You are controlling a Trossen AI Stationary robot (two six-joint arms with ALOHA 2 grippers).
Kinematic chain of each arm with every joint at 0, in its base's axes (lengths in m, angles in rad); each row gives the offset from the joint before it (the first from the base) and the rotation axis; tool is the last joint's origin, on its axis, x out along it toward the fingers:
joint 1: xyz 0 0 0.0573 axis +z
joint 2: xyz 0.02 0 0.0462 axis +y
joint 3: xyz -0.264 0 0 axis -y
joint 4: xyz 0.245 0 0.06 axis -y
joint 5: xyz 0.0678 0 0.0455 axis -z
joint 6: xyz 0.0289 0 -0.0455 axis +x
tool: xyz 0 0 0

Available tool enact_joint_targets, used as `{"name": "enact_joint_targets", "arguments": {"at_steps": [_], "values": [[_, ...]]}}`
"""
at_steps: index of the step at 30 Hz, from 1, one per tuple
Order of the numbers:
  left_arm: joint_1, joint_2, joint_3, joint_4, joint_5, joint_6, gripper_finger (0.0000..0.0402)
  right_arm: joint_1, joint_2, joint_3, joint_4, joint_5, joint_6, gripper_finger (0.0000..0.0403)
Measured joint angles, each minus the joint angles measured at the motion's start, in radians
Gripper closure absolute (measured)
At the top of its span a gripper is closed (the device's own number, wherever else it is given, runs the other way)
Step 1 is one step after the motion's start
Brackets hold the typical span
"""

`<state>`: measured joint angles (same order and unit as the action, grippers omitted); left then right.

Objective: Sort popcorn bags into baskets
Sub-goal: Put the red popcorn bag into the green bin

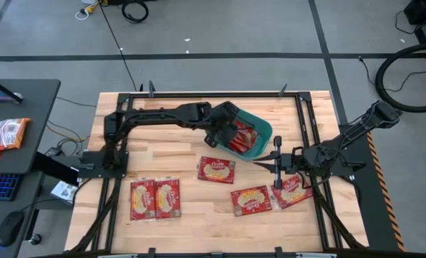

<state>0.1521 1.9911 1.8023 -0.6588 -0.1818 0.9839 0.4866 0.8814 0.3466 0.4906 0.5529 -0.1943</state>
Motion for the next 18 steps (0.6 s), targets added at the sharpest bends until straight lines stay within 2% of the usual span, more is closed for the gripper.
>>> {"name": "enact_joint_targets", "arguments": {"at_steps": [7,18], "values": [[0.001,0.07,0.02,-0.018,0.009,-0.004,0.0397,0.003,0.0,0.0,-0.013,-0.003,0.005,0.0362],[0.015,0.098,0.021,0.09,0.009,-0.005,0.0381,0.003,0.0,0.0,-0.017,-0.005,0.021,0.0362]]}}
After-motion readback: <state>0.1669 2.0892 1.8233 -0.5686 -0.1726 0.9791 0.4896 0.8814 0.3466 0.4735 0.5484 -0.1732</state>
